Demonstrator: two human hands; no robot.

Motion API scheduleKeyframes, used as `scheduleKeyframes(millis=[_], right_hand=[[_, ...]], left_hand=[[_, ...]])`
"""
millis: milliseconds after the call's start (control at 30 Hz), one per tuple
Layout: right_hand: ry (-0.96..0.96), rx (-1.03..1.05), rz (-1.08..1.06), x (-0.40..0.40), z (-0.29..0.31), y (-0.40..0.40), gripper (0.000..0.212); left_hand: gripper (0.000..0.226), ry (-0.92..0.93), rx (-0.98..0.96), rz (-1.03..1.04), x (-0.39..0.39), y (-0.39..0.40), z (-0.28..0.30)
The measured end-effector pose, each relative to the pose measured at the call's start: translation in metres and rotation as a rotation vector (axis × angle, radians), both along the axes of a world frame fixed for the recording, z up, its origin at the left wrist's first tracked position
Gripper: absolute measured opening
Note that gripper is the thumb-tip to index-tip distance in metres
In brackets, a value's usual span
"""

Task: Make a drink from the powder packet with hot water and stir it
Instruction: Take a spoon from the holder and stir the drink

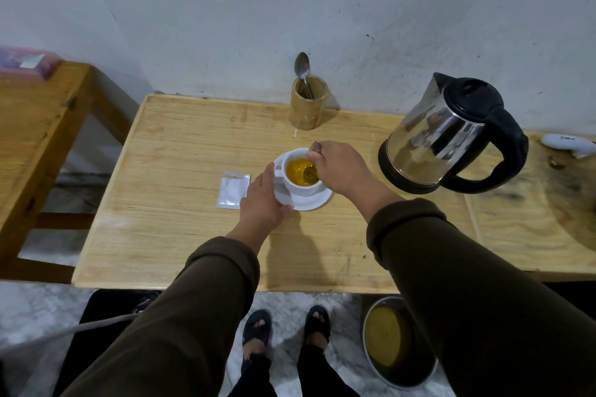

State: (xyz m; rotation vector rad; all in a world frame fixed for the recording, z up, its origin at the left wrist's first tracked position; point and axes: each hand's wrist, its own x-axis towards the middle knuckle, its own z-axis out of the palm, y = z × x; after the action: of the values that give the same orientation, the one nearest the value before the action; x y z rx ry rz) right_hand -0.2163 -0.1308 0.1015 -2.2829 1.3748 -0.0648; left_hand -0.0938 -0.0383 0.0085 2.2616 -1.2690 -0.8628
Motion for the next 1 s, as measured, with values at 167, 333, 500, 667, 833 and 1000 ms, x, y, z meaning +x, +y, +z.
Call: scheduleKeyframes(millis=[167,333,500,667,833,1000], right_hand=[[0.02,-0.058,0.002,0.003,-0.003,0.002,0.033],[-0.04,0.038,0.019,0.003,-0.004,0.006,0.033],[-0.02,0.048,0.04,-0.001,0.001,0.002,0.032],[0.04,-0.046,0.044,0.003,-0.001,0.0,0.032],[0.028,-0.068,0.057,0.006,-0.008,0.003,0.03],[-0.012,-0.023,0.118,0.003,-0.008,0.013,0.03]], left_hand=[[0.1,0.009,0.007,0.005,0.0,0.0,-0.001],[0.099,0.012,0.008,0.011,0.001,0.0,-0.002],[0.099,0.01,-0.002,0.008,0.0,0.001,-0.002],[0.099,0.005,-0.006,0.007,0.0,0.001,0.0],[0.099,0.005,-0.006,0.007,0.0,0.001,0.0],[0.097,0.013,-0.026,0.009,0.0,0.001,-0.001]])
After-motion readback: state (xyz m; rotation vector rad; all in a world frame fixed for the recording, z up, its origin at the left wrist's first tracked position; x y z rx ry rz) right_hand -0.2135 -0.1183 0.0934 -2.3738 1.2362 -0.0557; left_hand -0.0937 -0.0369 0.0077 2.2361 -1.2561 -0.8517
